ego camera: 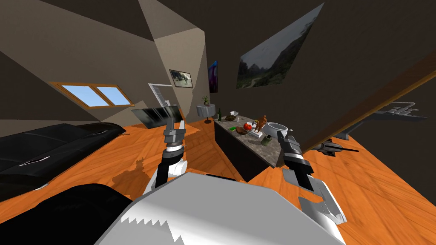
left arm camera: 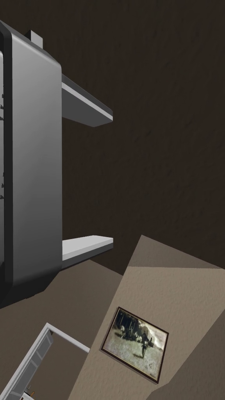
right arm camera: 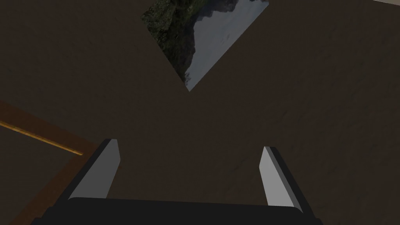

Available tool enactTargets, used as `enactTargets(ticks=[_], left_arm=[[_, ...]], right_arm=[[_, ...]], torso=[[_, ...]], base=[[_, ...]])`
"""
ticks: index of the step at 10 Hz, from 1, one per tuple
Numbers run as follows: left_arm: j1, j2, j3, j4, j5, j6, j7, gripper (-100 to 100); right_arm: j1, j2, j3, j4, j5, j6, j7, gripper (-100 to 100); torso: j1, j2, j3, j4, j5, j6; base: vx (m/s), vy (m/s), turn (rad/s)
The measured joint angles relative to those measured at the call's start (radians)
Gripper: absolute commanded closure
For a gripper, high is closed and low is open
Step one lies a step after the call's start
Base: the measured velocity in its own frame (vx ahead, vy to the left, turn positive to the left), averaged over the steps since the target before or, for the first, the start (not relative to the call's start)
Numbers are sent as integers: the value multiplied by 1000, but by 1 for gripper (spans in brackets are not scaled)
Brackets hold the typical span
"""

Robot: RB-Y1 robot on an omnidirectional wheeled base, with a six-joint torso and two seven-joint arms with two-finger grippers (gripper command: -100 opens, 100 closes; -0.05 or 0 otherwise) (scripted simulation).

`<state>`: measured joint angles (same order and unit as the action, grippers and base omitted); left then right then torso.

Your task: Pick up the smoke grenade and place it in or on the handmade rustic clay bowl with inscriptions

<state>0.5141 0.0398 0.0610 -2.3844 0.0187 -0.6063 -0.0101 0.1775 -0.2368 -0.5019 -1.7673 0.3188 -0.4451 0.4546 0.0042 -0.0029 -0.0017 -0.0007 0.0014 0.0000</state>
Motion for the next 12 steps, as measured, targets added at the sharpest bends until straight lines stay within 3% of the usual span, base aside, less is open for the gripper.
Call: enactTargets(ticks=[3, 7, 9, 12], left_arm=[[0, 0, 0, 0, 0, 0, 0, 0], [0, 0, 0, 0, 0, 0, 0, 0], [0, 0, 0, 0, 0, 0, 0, 0], [0, 0, 0, 0, 0, 0, 0, 0]], right_arm=[[-29, -7, -63, 63, 36, 6, 75, -100], [-53, 2, -128, 104, 82, 31, 167, -100], [-77, 1, -169, 161, 101, 24, 213, -100], [-91, 15, -212, 190, 130, 36, 279, -100]], torso=[[1, -1, -1, 0, 0, 0], [2, -1, -1, 0, 0, 0], [1, -1, -1, 0, 0, 0], [0, -1, -1, 0, 0, 0]], base=[[46, 89, -20], [45, 95, -17], [49, 92, -16], [51, 85, -22]])
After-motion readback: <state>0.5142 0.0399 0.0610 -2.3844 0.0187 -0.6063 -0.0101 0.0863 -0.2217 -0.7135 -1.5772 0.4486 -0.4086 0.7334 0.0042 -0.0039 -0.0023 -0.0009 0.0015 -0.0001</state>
